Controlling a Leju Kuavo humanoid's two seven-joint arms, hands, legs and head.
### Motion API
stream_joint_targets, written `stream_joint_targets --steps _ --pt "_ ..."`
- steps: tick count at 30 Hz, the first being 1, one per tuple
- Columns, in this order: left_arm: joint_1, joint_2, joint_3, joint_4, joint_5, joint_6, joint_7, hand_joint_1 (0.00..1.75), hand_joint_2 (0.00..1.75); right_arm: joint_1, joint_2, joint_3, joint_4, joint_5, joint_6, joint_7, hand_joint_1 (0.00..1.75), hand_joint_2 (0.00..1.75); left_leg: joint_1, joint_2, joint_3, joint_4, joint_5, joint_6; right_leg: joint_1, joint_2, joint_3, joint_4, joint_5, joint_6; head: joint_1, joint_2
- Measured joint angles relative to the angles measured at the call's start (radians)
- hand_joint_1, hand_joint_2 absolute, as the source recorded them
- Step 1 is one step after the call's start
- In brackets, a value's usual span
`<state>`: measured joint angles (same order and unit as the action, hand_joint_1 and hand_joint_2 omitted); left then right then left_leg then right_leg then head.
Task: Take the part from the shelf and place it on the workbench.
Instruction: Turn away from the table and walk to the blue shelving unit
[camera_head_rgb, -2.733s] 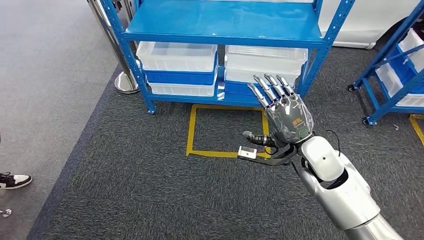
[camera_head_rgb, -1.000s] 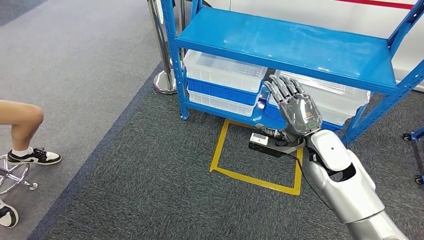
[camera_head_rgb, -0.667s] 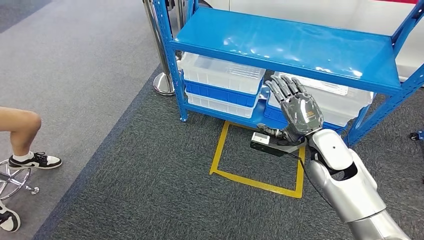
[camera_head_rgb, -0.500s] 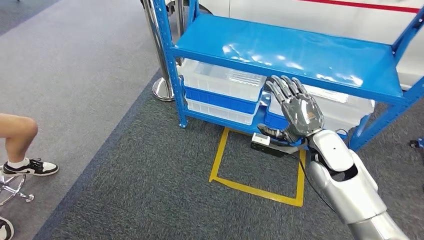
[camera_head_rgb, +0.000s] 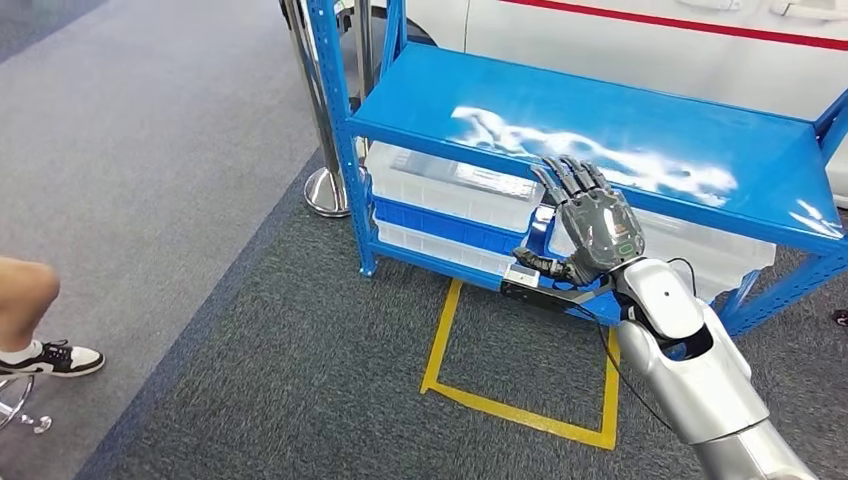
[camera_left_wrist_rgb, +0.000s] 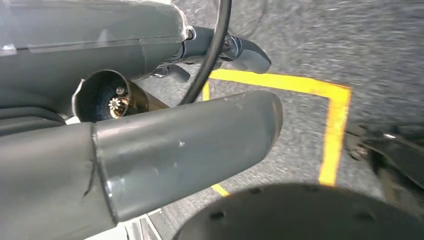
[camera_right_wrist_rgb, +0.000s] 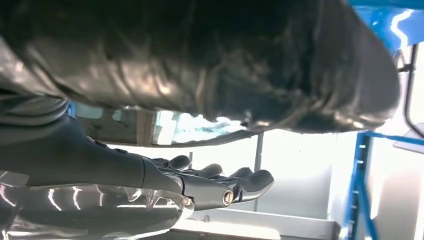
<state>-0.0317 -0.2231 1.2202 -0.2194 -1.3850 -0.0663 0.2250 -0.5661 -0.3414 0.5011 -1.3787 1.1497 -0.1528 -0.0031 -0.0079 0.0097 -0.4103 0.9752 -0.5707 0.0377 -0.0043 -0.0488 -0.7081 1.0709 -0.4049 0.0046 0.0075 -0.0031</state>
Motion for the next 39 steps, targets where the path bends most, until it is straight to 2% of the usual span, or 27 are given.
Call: stream_joint_targets --steps 1,3,4,6,7,9,10,11,12,13,15,16,17,18,19,21,22,24,25,26,27,29,31,33,34,38,39 --pt "-0.001 0.0 0.001 0.0 0.0 -0.001 0.0 0.0 0.0 0.002 0.0 0.0 0.002 0.0 0.001 0.0 0.0 0.0 -0.001 0.007 0.011 0.0 -0.014 -0.006 0.005 -0.005 -0.002 -0.017 0.034 -0.009 -0.001 0.0" --pt "-0.008 0.0 0.001 0.0 0.0 -0.001 0.001 0.0 0.0 -0.004 0.0 -0.002 -0.001 0.0 0.002 0.0 0.0 0.0 -0.001 0.018 0.018 0.015 -0.015 -0.018 0.007 0.016 0.01 -0.018 0.02 -0.021 -0.002 0.0" --pt "-0.01 0.0 0.001 0.0 0.0 -0.002 0.001 0.0 0.0 -0.008 -0.001 -0.004 -0.003 -0.001 0.002 0.0 0.0 0.0 0.001 0.017 0.006 0.05 0.001 -0.023 0.002 0.026 0.022 -0.024 0.012 -0.027 -0.002 0.0" --pt "-0.014 0.0 0.001 0.0 0.001 -0.002 0.0 0.0 0.0 -0.013 -0.001 -0.005 -0.005 -0.001 0.002 0.0 0.0 0.0 0.005 0.006 -0.07 0.177 0.03 -0.037 -0.005 0.045 0.057 -0.039 -0.006 -0.035 -0.004 0.0" --pt "-0.015 0.0 0.001 0.0 0.001 -0.003 0.0 0.0 0.0 -0.013 -0.001 -0.006 -0.005 -0.001 0.002 0.0 0.0 0.0 0.009 0.001 -0.12 0.244 0.023 -0.044 -0.007 0.053 0.076 -0.046 -0.017 -0.036 -0.004 0.0" --pt "-0.015 0.0 0.001 0.0 0.001 -0.003 0.0 0.0 0.0 -0.01 0.0 -0.006 -0.004 -0.001 0.002 0.0 0.0 0.0 0.015 -0.001 -0.207 0.315 -0.055 -0.055 -0.013 0.072 0.117 -0.057 -0.042 -0.035 -0.004 0.0" --pt "-0.014 0.0 0.002 0.0 0.001 -0.003 0.0 0.0 0.0 -0.01 0.0 -0.006 -0.004 -0.001 0.002 0.0 0.0 0.0 0.017 -0.001 -0.236 0.314 -0.098 -0.059 -0.017 0.083 0.139 -0.06 -0.056 -0.032 -0.004 0.0" --pt "-0.012 0.0 0.002 0.0 0.001 -0.003 0.0 0.0 0.0 -0.009 0.0 -0.006 -0.004 -0.001 0.002 0.0 0.0 0.0 0.019 -0.002 -0.256 0.291 -0.122 -0.061 -0.021 0.094 0.161 -0.062 -0.071 -0.029 -0.004 0.0" --pt "-0.01 0.0 0.002 0.0 0.001 -0.003 0.001 0.0 0.0 -0.009 0.0 -0.006 -0.004 -0.001 0.003 0.0 0.0 0.0 0.02 -0.004 -0.267 0.248 -0.11 -0.062 -0.024 0.105 0.182 -0.062 -0.087 -0.025 -0.004 0.0" --pt "-0.006 0.0 0.002 0.0 0.001 -0.003 0.001 0.0 0.0 -0.008 0.001 -0.006 -0.003 -0.001 0.003 0.0 0.0 0.0 0.021 -0.014 -0.273 0.19 -0.053 -0.06 -0.027 0.114 0.199 -0.063 -0.103 -0.021 -0.004 0.0" --pt "0.001 0.0 0.002 0.0 0.002 -0.003 0.0 0.0 0.0 -0.006 0.003 -0.005 0.0 -0.001 0.004 0.0 0.0 0.0 0.02 -0.047 -0.276 0.081 0.114 -0.051 -0.029 0.135 0.228 -0.061 -0.134 -0.009 -0.004 0.0" --pt "0.003 0.0 0.003 0.0 0.002 -0.002 0.0 0.0 0.0 -0.005 0.004 -0.005 0.001 -0.001 0.004 0.0 0.0 0.0 0.019 -0.059 -0.272 0.052 0.173 -0.044 -0.029 0.146 0.239 -0.063 -0.147 -0.001 -0.004 0.0" --pt "0.003 0.0 0.003 0.0 0.002 -0.002 0.001 0.0 0.0 -0.005 0.004 -0.005 0.002 -0.001 0.004 0.0 0.0 0.0 0.017 -0.061 -0.267 0.04 0.197 -0.036 -0.029 0.155 0.248 -0.059 -0.152 0.007 -0.003 0.0" --pt "0.001 0.0 0.004 0.0 0.002 -0.001 0.001 0.0 0.0 -0.007 0.004 -0.006 0.002 -0.002 0.004 0.0 0.0 0.0 0.016 -0.055 -0.255 0.04 0.192 -0.028 -0.029 0.161 0.251 -0.052 -0.149 0.014 -0.003 0.0" --pt "-0.002 0.0 0.004 0.0 0.002 -0.001 0.001 0.0 0.0 -0.009 0.003 -0.006 0.001 -0.003 0.004 0.0 0.0 0.0 0.015 -0.046 -0.243 0.035 0.187 -0.02 -0.029 0.154 0.246 -0.032 -0.14 0.019 -0.002 0.0" --pt "-0.009 0.0 0.005 0.0 0.002 0.001 0.0 0.0 0.0 -0.016 0.001 -0.007 0.0 -0.007 0.003 0.0 0.0 0.0 0.016 -0.032 -0.214 0.026 0.174 -0.006 -0.027 0.107 0.198 0.057 -0.128 0.025 -0.001 0.0" --pt "-0.012 0.0 0.005 0.0 0.002 0.002 -0.001 0.0 0.0 -0.017 0.0 -0.007 0.0 -0.009 0.003 0.001 0.0 0.0 0.016 -0.028 -0.2 0.023 0.166 -0.002 -0.025 0.081 0.161 0.114 -0.141 0.028 0.0 0.0" --pt "-0.015 -0.007 0.005 0.0 -0.01 0.006 -0.002 0.0 0.0 -0.01 -0.005 -0.008 0.0 -0.006 0.001 0.012 0.0 0.0 0.014 -0.021 -0.176 0.023 0.145 0.004 -0.022 0.057 0.084 0.202 -0.204 0.032 0.0 0.0" --pt "-0.015 -0.016 0.005 0.0 -0.019 0.013 0.001 0.0 0.0 -0.001 -0.01 -0.011 -0.001 -0.004 -0.001 0.02 0.0 0.0 0.012 -0.019 -0.162 0.023 0.133 0.006 -0.021 0.056 0.057 0.215 -0.233 0.032 0.0 0.0" --pt "-0.015 -0.029 0.005 0.0 -0.028 0.025 0.005 0.0 0.0 0.012 -0.017 -0.016 -0.003 -0.001 -0.003 0.027 0.0 0.0 0.01 -0.019 -0.148 0.023 0.121 0.008 -0.02 0.055 0.04 0.205 -0.241 0.03 0.0 0.0" --pt "-0.015 -0.045 0.005 0.0 -0.034 0.039 0.009 0.0 0.0 0.025 -0.024 -0.023 -0.006 0.001 -0.005 0.031 0.0 0.0 0.007 -0.019 -0.132 0.023 0.108 0.01 -0.018 0.054 0.036 0.167 -0.219 0.026 0.0 0.0" --pt "-0.015 -0.077 0.004 0.0 -0.036 0.062 0.014 0.0 0.0 0.048 -0.037 -0.04 -0.012 -0.002 -0.008 0.035 0.0 0.0 0.002 -0.018 -0.103 0.025 0.083 0.01 -0.009 0.051 0.044 0.05 -0.099 0.011 0.0 0.0" --pt "-0.017 -0.094 0.002 0.002 -0.032 0.071 0.011 0.0 0.0 0.074 -0.049 -0.061 -0.015 -0.015 -0.006 0.037 0.0 0.0 -0.001 -0.019 -0.089 0.028 0.062 0.003 0.003 0.047 0.051 -0.026 -0.013 -0.003 0.0 0.0" --pt "-0.019 -0.099 0.002 0.002 -0.027 0.074 0.004 0.0 0.0 0.114 -0.064 -0.092 -0.018 -0.034 -0.005 0.033 0.0 0.0 -0.001 -0.021 -0.084 0.031 0.052 -0.007 0.006 0.046 0.058 -0.038 -0.005 -0.007 0.001 0.0" --pt "-0.019 -0.1 0.002 0.002 -0.025 0.074 0.001 0.0 0.0 0.137 -0.07 -0.113 -0.019 -0.04 -0.008 0.026 0.0 0.0 -0.001 -0.021 -0.08 0.03 0.051 -0.006 0.005 0.048 0.064 -0.042 -0.002 -0.006 0.001 0.0" --pt "-0.021 -0.1 0.002 0.002 -0.017 0.074 -0.012 0.0 1.75 0.216 -0.082 -0.184 -0.018 -0.053 -0.012 0.01 0.0 0.0 -0.003 -0.02 -0.062 0.018 0.049 0.004 0.003 0.057 0.078 -0.052 -0.009 -0.005 0.001 0.0" --pt "-0.022 -0.1 0.002 0.002 -0.014 0.074 -0.017 0.0 1.75 0.239 -0.083 -0.2 -0.016 -0.061 -0.006 0.018 0.0 0.44 -0.003 -0.02 -0.057 0.011 0.043 0.004 0.004 0.059 0.079 -0.051 -0.012 -0.006 0.001 0.0"
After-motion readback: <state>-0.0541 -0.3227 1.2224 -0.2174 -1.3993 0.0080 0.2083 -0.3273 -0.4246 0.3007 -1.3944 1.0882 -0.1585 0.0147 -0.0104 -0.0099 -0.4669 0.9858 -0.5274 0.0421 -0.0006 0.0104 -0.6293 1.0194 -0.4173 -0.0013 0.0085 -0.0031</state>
